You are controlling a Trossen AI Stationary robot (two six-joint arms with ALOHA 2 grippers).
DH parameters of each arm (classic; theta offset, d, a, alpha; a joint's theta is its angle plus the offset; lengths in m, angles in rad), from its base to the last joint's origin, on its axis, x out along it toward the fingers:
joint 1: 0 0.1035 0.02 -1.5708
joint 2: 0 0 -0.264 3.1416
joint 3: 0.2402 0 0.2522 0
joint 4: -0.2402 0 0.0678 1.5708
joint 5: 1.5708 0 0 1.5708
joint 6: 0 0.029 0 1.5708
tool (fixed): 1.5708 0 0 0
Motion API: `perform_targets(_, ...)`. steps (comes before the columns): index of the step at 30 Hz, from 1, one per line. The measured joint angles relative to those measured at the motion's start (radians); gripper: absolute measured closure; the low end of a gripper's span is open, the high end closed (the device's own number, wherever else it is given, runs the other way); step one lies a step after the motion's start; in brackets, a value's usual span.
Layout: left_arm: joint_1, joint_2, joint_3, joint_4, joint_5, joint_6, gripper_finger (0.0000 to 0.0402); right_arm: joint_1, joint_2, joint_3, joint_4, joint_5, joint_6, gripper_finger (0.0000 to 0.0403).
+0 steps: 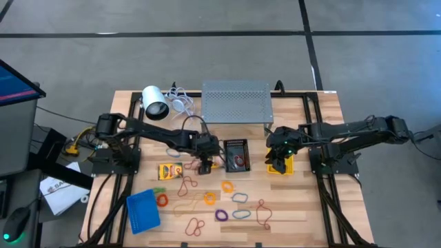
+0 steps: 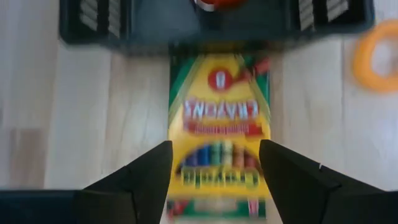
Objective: Pick & Place Office Desk Supplies
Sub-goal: Adjust the black basket
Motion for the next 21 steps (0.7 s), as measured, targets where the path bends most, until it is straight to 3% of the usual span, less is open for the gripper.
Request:
perform_targets(9, 0.006, 0.016, 0.000, 0.194, 0.028, 0.019, 0.0182, -0.001, 0.000, 0.000, 0.002, 0.001, 0.008, 0.0272)
perform_targets(21, 0.015, 0.016, 0.001, 0.234, 0.049, 0.016, 0.0199, 0.000, 0.000, 0.000, 0.024, 0.002, 0.008, 0.0272)
